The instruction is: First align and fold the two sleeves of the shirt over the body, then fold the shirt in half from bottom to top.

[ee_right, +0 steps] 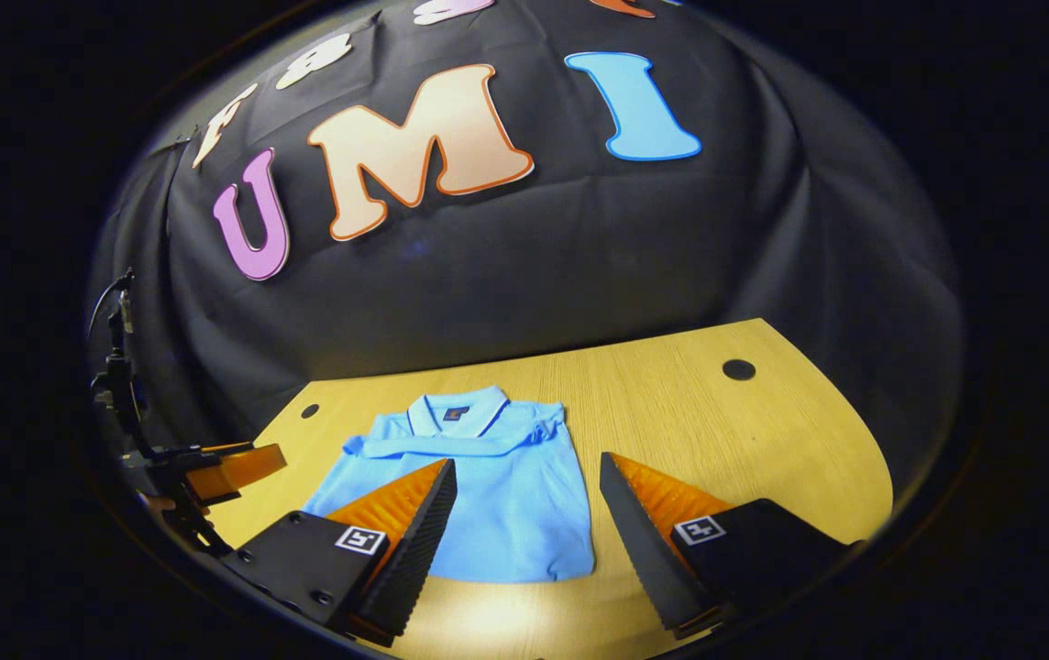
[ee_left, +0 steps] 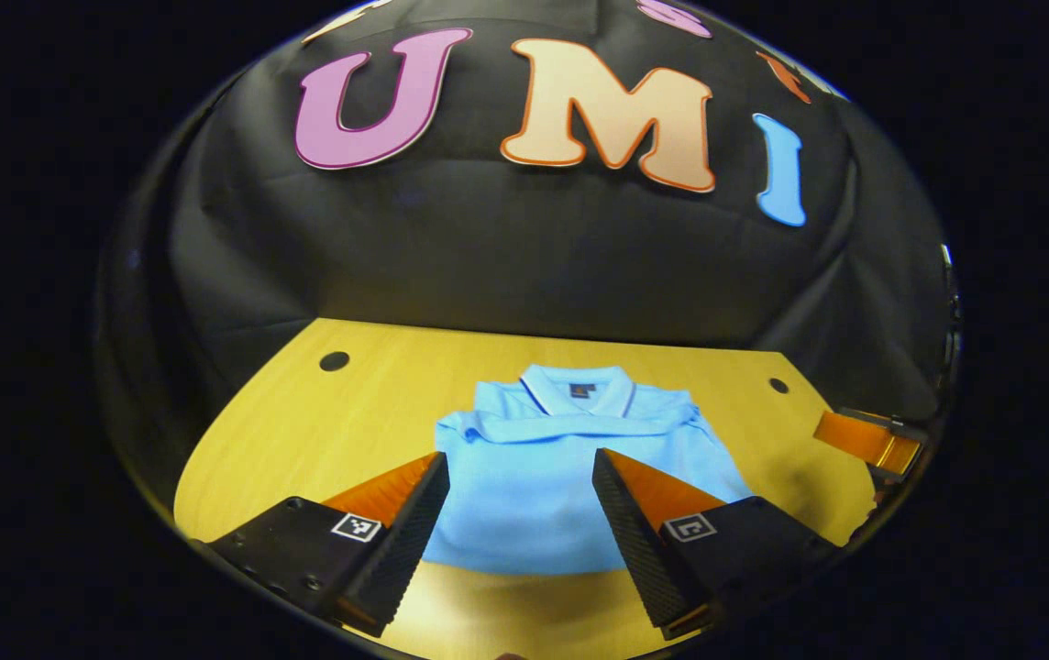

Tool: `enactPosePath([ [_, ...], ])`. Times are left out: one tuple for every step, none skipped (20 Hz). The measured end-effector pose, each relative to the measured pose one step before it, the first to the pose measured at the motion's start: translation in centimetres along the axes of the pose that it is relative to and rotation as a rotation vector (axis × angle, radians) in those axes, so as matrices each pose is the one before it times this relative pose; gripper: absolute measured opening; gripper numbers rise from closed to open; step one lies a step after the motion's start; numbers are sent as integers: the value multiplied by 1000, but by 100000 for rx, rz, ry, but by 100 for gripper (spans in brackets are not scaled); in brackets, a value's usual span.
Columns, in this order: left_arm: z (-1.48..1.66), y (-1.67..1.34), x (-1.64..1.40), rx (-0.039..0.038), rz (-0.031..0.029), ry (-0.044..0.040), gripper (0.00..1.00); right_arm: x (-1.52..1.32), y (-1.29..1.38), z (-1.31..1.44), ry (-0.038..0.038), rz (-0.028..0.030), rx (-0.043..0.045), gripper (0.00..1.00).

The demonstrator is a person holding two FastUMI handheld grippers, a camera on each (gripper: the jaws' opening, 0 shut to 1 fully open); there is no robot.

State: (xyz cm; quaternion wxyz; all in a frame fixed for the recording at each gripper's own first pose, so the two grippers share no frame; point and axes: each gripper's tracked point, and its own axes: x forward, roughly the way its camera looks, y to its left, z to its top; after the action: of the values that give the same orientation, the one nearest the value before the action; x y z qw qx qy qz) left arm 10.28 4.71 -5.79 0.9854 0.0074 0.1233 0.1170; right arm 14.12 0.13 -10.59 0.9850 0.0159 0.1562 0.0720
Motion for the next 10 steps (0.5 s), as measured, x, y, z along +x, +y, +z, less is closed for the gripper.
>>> enactPosePath([
  [-490,-802,-934,741,-2271,659,96,-1390,84,-695,412,-991,866,94],
  [-611,-1299,-776,710,-3404,1147,95,-1308,-25,-519,-212,-1383,1012,98],
  [-915,-1243,-669,421,-3731,2064,95,-1048,96,-548,-222,-1220,1592,98],
  [-688,-1164,-463,81,-3627,1779,95,-954,164,-640,440,-725,2238,98],
  [-725,-1012,-231,28,-3572,1643,95,-825,226,-666,684,-309,2283,98],
  [-636,-954,-351,-33,-3071,1547,95,-619,127,-477,195,-357,1639,98],
  [-686,-775,-301,215,-2730,1601,95,-370,-62,-280,-450,-737,802,93],
  [-566,-676,-201,413,-2060,1052,96,-247,-123,-226,-690,-814,228,98],
  [-316,-547,-135,850,-1713,690,96,-239,-114,-208,-245,-719,-107,98],
  [-57,-413,-107,1268,-1326,84,96,-289,-96,-144,-137,-621,-256,98],
])
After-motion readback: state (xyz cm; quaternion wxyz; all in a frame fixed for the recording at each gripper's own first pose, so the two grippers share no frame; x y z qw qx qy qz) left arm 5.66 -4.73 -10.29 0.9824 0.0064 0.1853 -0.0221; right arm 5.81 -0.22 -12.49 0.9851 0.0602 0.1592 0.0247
